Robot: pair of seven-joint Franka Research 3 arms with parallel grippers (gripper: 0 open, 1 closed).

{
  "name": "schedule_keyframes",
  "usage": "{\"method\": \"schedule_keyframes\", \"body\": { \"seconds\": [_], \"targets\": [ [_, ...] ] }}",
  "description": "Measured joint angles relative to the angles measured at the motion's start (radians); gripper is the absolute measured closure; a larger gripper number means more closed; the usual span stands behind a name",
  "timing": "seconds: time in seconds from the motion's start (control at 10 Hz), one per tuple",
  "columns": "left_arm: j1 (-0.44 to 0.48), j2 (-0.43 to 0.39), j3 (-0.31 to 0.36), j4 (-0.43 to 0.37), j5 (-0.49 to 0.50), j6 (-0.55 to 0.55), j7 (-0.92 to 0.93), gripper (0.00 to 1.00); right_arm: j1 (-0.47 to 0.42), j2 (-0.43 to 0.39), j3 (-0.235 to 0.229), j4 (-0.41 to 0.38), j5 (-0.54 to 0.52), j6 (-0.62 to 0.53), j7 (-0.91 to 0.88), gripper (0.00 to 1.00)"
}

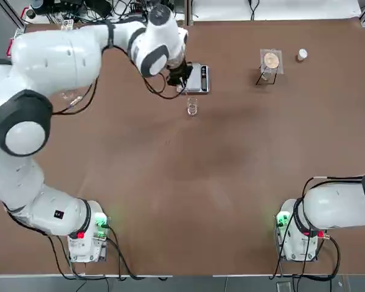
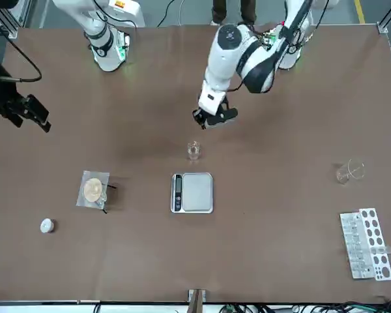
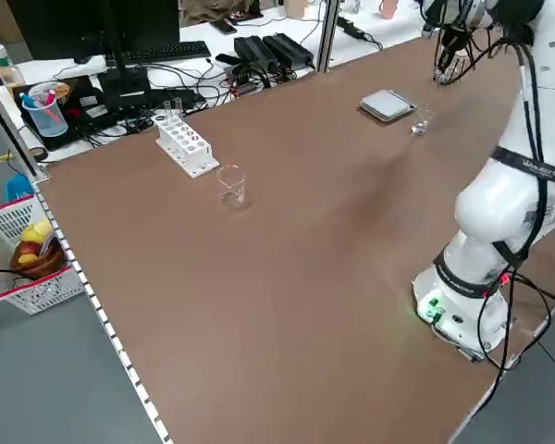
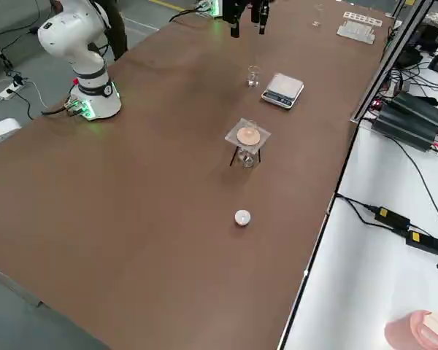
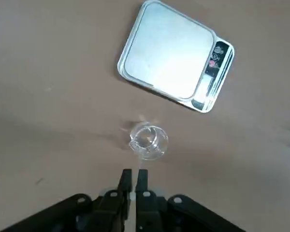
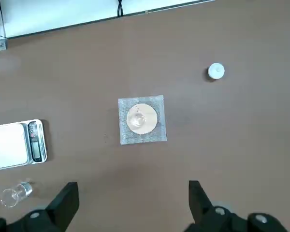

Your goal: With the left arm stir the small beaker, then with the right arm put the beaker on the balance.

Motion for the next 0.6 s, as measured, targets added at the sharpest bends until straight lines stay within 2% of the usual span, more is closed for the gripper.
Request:
{"method": "schedule_keyframes", "body": {
  "seconds": [0.2, 0.6],
  "targets": [
    [-0.044, 0.096, 0.006, 0.103, 0.043, -0.051, -0.041, 0.92, 0.0, 0.0, 0.0, 0.0, 0.0, 0.0, 0.0, 0.0],
    [-0.077, 0.157, 0.007, 0.123, 0.115, -0.062, -0.103, 0.92, -0.001, 0.0, 0.0, 0.0, 0.0, 0.0, 0.0, 0.0]
  ]
}}
